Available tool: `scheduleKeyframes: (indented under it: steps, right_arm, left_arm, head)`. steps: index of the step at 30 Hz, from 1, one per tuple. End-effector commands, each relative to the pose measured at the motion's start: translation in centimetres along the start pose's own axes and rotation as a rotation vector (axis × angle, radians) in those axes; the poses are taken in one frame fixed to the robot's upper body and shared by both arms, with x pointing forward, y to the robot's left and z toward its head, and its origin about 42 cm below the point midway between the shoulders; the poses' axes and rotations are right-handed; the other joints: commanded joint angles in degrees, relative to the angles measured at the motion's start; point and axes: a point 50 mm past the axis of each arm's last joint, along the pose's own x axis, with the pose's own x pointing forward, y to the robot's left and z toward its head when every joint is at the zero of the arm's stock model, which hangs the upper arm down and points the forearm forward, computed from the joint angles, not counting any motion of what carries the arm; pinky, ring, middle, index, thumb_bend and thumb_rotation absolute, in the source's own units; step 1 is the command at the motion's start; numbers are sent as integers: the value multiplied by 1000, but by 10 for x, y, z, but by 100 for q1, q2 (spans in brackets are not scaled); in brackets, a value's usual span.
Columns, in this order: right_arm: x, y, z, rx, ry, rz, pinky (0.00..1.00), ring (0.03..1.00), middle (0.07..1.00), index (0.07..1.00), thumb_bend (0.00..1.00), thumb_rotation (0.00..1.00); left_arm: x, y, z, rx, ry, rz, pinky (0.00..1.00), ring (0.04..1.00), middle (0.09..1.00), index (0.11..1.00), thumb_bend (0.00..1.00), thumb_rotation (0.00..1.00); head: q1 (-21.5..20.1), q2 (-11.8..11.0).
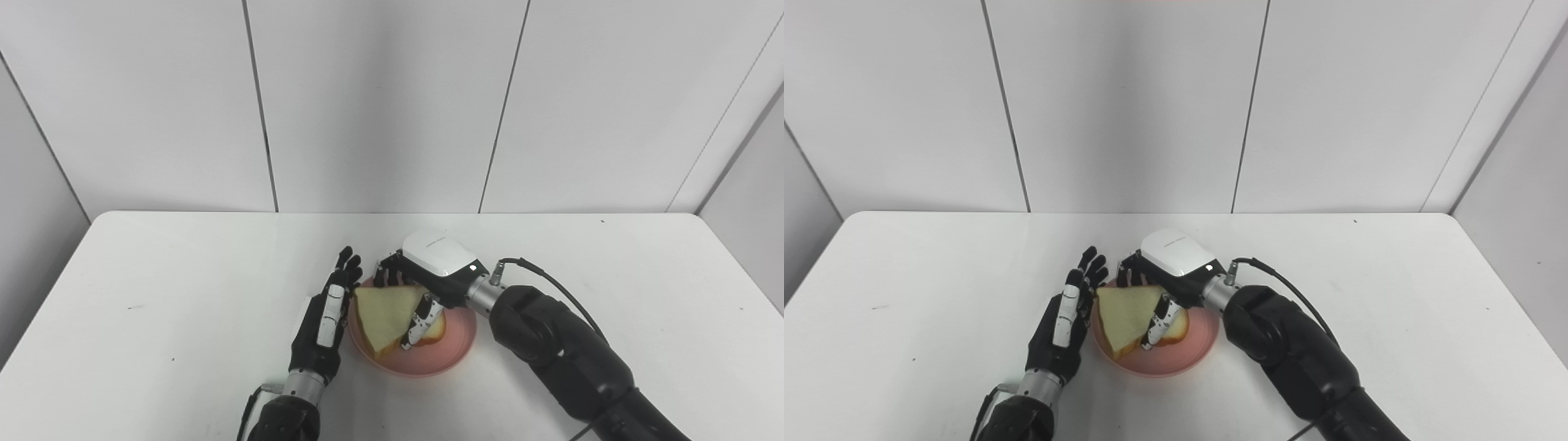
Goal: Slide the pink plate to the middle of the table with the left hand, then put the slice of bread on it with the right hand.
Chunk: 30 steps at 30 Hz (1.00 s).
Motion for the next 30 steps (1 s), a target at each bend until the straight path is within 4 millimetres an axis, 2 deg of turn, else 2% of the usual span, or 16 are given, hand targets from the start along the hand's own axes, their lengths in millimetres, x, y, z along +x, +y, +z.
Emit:
scheduleKeyframes:
  steps: [1,3,5,7,9,12,13,14,16,19,23,28,30]
  right_arm:
    - [3,-16,-5,-85,0,13,276,360,436,518,525,0]
    - [4,-16,-5,-110,11,24,300,387,438,530,522,3]
    - [3,-16,-6,-117,16,22,356,460,451,537,522,8]
    - [2,-16,-5,-125,15,15,366,473,454,536,522,8]
    - [0,-18,-5,-136,10,8,453,574,605,505,519,123]
    - [-5,-19,-6,-164,7,3,564,655,703,498,518,157]
    - [-7,-20,-6,-172,6,2,588,676,726,623,646,253]
    - [-9,-21,-6,-178,7,2,616,707,753,694,709,306]
    - [-13,-23,-6,-180,9,-1,639,728,768,720,732,323]
    - [-23,-25,-8,-163,12,-19,715,778,795,760,762,330]
    - [-35,-25,-11,-160,8,-51,800,795,806,795,761,309]
    - [-49,-23,-15,-121,29,-89,833,808,817,807,766,286]
    - [-54,-20,-16,-91,38,-104,845,815,838,816,775,238]
  left_arm:
    - [-11,-6,-20,-24,71,9,1000,998,990,978,788,948]
    - [-10,-6,-20,-20,73,7,1000,1000,992,980,778,956]
    - [-10,-6,-21,-18,74,6,1000,1000,1000,987,772,970]
    - [-10,-6,-21,-20,73,7,1000,1000,1000,988,772,971]
    - [-11,-5,-21,-23,71,10,1000,1000,998,984,776,961]
    - [-11,-5,-21,-26,72,15,1000,996,987,969,787,946]
    - [-11,-5,-21,-29,74,16,1000,999,989,966,796,942]
    - [-11,-5,-21,-33,76,18,1000,1000,990,962,804,933]
    - [-10,-4,-21,-39,73,20,1000,1000,989,958,805,927]
    - [-10,-3,-22,-35,72,20,1000,1000,990,962,791,929]
    - [-10,-2,-22,-38,70,26,1000,1000,986,961,775,936]
    - [-10,0,-23,-35,72,30,1000,1000,982,962,767,936]
    - [-11,2,-24,-35,78,30,1000,1000,986,968,771,937]
  head:
    - [-1,-5]
    - [-6,-2]
    - [-6,-2]
    - [-6,-2]
    - [-6,-2]
    - [-6,-2]
    - [-6,-2]
    - [-6,-2]
    - [-39,-42]
    - [-40,-40]
    - [-41,-54]
    - [-48,-100]
    - [-58,-112]
